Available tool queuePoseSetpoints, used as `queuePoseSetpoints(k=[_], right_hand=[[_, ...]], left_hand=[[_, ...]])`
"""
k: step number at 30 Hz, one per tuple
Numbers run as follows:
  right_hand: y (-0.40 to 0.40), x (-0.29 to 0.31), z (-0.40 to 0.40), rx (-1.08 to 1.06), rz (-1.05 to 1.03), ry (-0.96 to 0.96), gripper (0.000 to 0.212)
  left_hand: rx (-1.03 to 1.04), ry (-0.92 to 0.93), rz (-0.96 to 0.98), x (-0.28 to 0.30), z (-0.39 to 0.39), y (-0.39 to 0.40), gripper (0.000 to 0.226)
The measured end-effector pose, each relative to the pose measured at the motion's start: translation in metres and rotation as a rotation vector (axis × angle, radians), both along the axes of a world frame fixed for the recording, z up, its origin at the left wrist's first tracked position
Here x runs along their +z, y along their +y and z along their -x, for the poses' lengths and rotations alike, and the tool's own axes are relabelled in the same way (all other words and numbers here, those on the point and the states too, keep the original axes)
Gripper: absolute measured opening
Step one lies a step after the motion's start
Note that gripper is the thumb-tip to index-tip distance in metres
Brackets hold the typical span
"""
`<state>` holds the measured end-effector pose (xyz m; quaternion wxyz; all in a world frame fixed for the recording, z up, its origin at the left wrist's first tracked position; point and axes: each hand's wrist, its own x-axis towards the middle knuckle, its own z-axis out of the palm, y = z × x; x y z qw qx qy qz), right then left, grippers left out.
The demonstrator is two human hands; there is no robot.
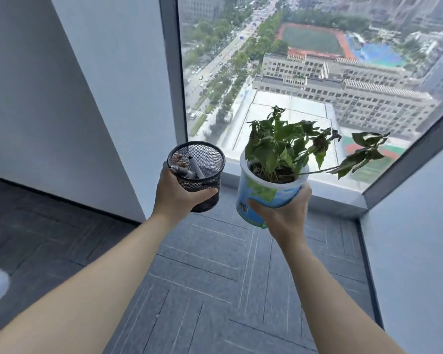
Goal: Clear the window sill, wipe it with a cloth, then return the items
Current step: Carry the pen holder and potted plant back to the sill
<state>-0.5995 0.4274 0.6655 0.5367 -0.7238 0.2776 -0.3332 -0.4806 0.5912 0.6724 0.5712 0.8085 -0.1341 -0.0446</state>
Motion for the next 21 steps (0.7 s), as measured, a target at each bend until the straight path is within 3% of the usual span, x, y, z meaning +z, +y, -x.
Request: queuePoseSetpoints(k=[4, 10, 15, 21], right_hand=[[-0.056, -0.009, -0.031, -0.013, -0.017, 0.0, 0.083], [-0.143, -0.043, -0.104, -0.107, 0.0, 0.017, 0.09], [-0.223, -0.073, -0.192, -0.159, -0.035, 0.016, 0.087], [-0.311, -0.122, -0.266, -0.189, -0.053, 0.03, 0.091]], left_hand=[[-0.051, 0.038, -0.013, -0.013, -0.043, -0.06, 0.083], [-0.044, 0.056, 0.013, -0.042, -0.122, -0.152, 0.101], [-0.084, 0.125, -0.059, -0.077, -0.214, -0.235, 0.081], [-0.109, 0.233, -0.082, -0.132, -0.291, -0.325, 0.081]])
